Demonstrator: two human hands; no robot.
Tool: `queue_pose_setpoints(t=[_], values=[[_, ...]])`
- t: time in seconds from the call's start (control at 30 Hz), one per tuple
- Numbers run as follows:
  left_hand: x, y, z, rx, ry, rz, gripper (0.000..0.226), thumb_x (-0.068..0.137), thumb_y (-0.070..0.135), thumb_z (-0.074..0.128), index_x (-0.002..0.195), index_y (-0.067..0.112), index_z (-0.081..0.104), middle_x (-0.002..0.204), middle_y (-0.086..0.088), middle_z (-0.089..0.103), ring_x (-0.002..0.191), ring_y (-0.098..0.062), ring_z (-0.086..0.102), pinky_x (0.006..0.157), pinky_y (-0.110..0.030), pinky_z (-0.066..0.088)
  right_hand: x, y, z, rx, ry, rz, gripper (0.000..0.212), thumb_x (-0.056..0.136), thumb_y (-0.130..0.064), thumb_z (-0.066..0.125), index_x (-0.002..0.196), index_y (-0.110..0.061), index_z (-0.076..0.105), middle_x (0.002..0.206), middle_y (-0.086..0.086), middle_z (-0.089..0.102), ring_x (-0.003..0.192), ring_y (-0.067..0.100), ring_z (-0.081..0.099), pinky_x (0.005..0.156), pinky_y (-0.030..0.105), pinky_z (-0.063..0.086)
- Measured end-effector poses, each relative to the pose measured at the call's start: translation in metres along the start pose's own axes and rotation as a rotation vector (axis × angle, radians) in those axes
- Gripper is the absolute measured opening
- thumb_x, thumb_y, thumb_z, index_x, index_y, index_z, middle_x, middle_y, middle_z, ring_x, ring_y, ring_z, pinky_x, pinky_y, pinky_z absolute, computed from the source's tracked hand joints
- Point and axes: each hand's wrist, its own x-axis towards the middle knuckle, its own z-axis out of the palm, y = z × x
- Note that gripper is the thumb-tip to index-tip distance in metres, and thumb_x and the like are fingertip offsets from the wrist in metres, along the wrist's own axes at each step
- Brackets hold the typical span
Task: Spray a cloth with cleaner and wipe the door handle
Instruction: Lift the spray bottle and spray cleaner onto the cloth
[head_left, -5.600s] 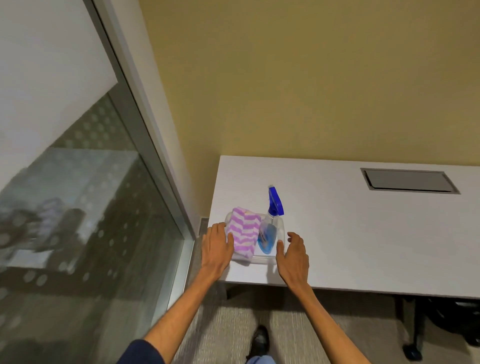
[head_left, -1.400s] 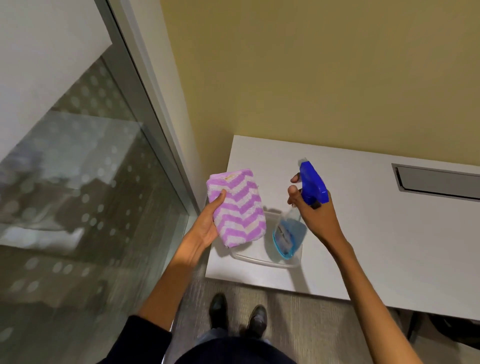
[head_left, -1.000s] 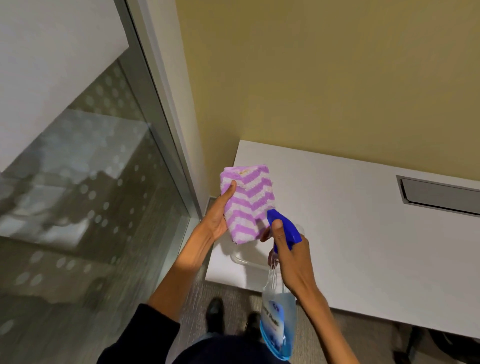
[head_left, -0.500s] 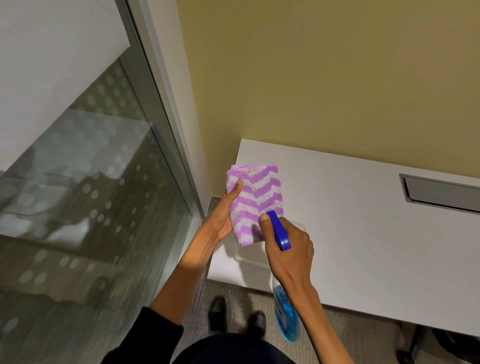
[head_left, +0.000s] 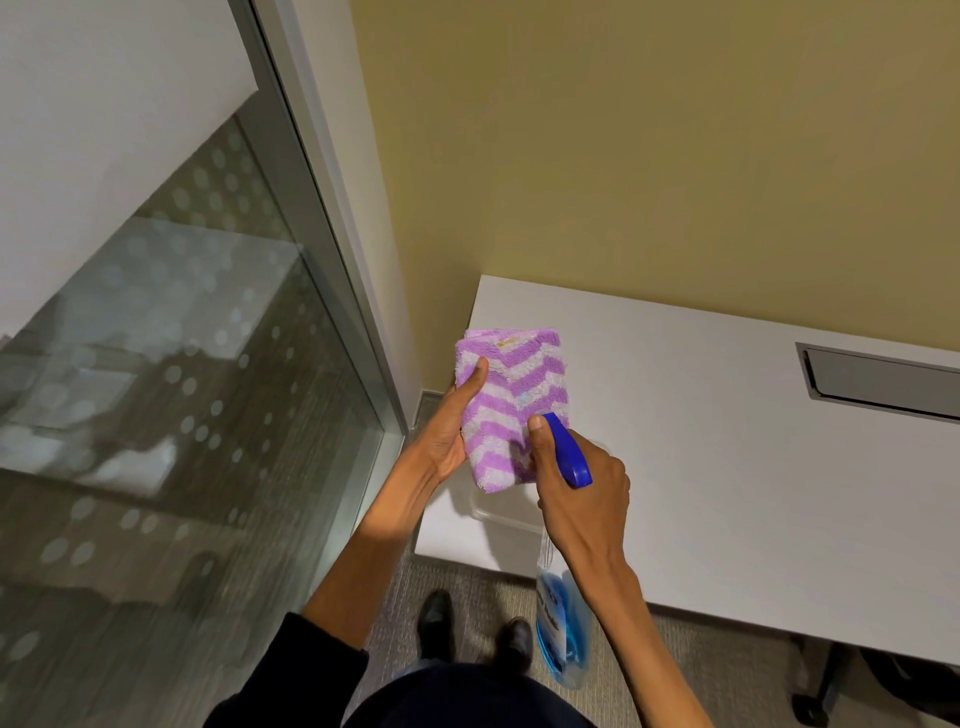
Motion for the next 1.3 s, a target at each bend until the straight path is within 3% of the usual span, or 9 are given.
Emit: queue_pose_setpoints(t=[0.27, 0.4, 0.5, 0.57, 0.77, 0.9, 1.1, 1.3], values=[[-0.002, 0.003, 0.001, -0.012, 0.008, 0.005, 0.097, 0.056, 0.059, 0.088, 0.136, 0.016, 0.055, 0.123, -0.011, 0.071, 0.116, -0.028, 0.068, 0.087, -0.041, 0.061, -0.006, -0.008, 0.0, 0.024, -0.064, -0.009, 0.07, 0.085, -0.073, 0.038, 0.055, -0.01, 0.05, 0.046, 0.003, 0.053, 0.046, 0.02, 0.057, 0.053, 0.034, 0.046], [-0.002, 0.005, 0.002, -0.016, 0.011, 0.005, 0.092, 0.056, 0.058, 0.088, 0.133, 0.017, 0.057, 0.121, -0.01, 0.072, 0.113, -0.026, 0.07, 0.085, -0.039, 0.061, -0.009, -0.01, 0.004, -0.014, -0.051, 0.01, 0.064, 0.085, -0.072, 0.041, 0.046, -0.022, 0.039, 0.04, -0.008, 0.043, 0.041, 0.008, 0.046, 0.046, 0.018, 0.035], [-0.003, 0.006, 0.0, -0.032, 0.002, 0.005, 0.088, 0.056, 0.057, 0.089, 0.129, 0.018, 0.059, 0.116, -0.008, 0.075, 0.109, -0.025, 0.071, 0.082, -0.038, 0.062, -0.011, -0.009, 0.006, -0.058, -0.057, 0.002, 0.057, 0.087, -0.064, 0.049, 0.045, -0.029, 0.032, 0.038, -0.011, 0.037, 0.04, 0.008, 0.042, 0.046, 0.023, 0.035], [-0.003, 0.006, -0.001, -0.028, 0.003, 0.009, 0.09, 0.055, 0.057, 0.089, 0.129, 0.018, 0.058, 0.115, -0.008, 0.075, 0.109, -0.024, 0.072, 0.082, -0.038, 0.062, -0.012, -0.007, 0.003, -0.072, -0.057, -0.022, 0.056, 0.088, -0.063, 0.051, 0.047, -0.03, 0.032, 0.038, -0.012, 0.036, 0.041, 0.008, 0.043, 0.044, 0.017, 0.031], [-0.001, 0.009, -0.006, -0.031, 0.019, 0.015, 0.1, 0.051, 0.059, 0.09, 0.134, 0.017, 0.055, 0.118, -0.009, 0.073, 0.112, -0.026, 0.07, 0.088, -0.043, 0.061, -0.019, -0.005, -0.005, -0.054, -0.082, -0.059, 0.05, 0.086, -0.066, 0.048, 0.052, -0.034, 0.033, 0.051, -0.02, 0.052, 0.046, 0.004, 0.048, 0.049, 0.008, 0.034], [0.002, 0.012, -0.009, -0.047, 0.009, 0.026, 0.091, 0.053, 0.058, 0.09, 0.129, 0.019, 0.058, 0.114, -0.007, 0.075, 0.109, -0.025, 0.071, 0.087, -0.042, 0.061, -0.024, 0.001, -0.008, -0.079, -0.104, -0.019, 0.053, 0.086, -0.069, 0.048, 0.05, -0.033, 0.031, 0.049, -0.021, 0.05, 0.045, 0.004, 0.047, 0.048, 0.01, 0.034], [0.003, 0.014, -0.009, -0.05, 0.021, 0.021, 0.095, 0.047, 0.058, 0.092, 0.127, 0.02, 0.057, 0.108, -0.005, 0.076, 0.103, -0.023, 0.073, 0.08, -0.04, 0.062, -0.029, 0.01, -0.003, -0.207, -0.098, 0.078, 0.062, 0.081, -0.07, 0.047, 0.042, -0.026, 0.029, 0.035, -0.009, 0.04, 0.038, 0.011, 0.043, 0.043, 0.021, 0.029], [0.001, 0.013, -0.009, -0.047, 0.024, 0.027, 0.092, 0.05, 0.058, 0.091, 0.127, 0.019, 0.057, 0.11, -0.006, 0.076, 0.105, -0.024, 0.073, 0.081, -0.041, 0.062, -0.023, 0.011, -0.006, -0.091, -0.043, -0.027, 0.048, 0.086, -0.063, 0.055, 0.049, -0.037, 0.038, 0.05, -0.02, 0.052, 0.043, 0.007, 0.046, 0.045, 0.014, 0.031]])
